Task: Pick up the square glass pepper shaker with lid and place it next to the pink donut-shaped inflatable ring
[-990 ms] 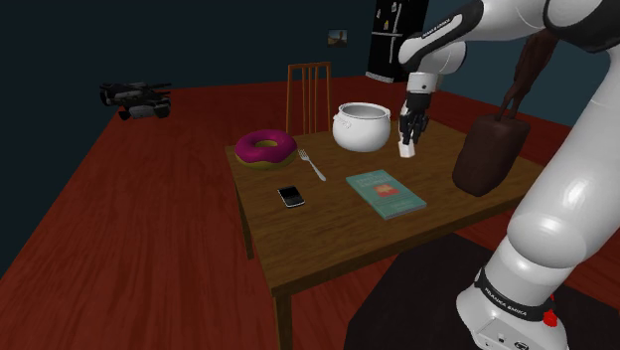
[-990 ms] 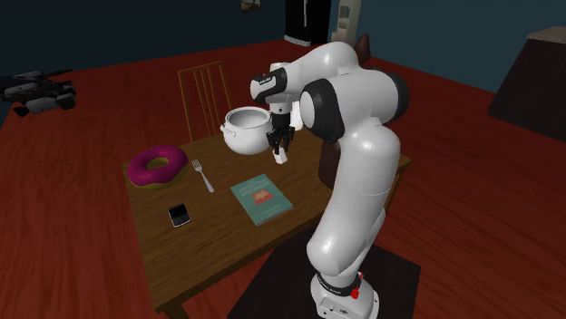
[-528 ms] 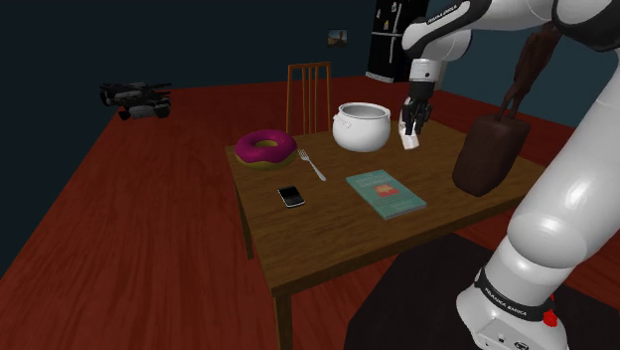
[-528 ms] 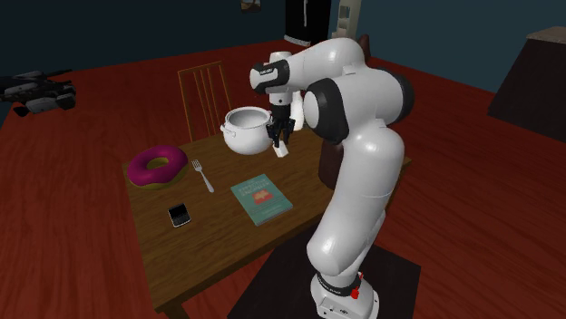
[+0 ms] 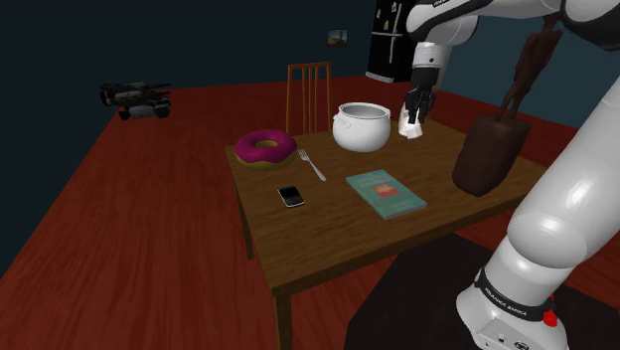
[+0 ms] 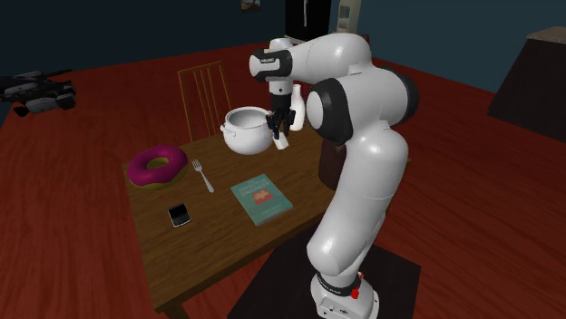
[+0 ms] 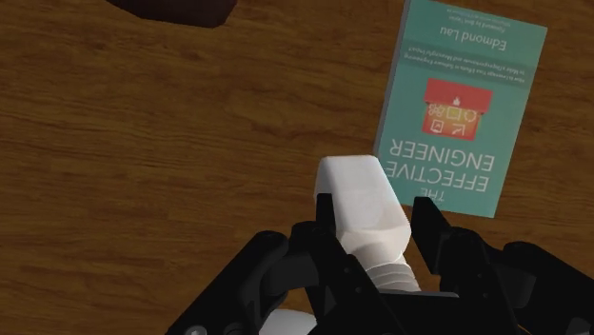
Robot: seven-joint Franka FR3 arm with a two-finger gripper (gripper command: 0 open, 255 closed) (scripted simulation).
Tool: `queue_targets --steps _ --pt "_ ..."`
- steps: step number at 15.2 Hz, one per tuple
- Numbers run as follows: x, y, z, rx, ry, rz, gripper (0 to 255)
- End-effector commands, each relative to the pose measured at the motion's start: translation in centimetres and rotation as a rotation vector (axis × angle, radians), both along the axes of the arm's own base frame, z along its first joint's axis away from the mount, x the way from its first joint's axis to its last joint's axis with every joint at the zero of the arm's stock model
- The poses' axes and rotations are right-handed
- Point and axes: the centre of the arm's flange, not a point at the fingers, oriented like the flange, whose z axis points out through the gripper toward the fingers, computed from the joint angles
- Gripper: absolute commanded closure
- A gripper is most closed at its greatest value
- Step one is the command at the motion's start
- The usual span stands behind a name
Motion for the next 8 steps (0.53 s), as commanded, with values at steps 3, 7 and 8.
queue_targets --steps 3,7,8 --pt "0.9 1.0 1.6 0.0 0.0 0.0 255" --pt "4.4 5.0 1.6 0.0 0.0 0.0 255" --pt "5.2 6.0 1.6 0.0 0.0 0.0 255"
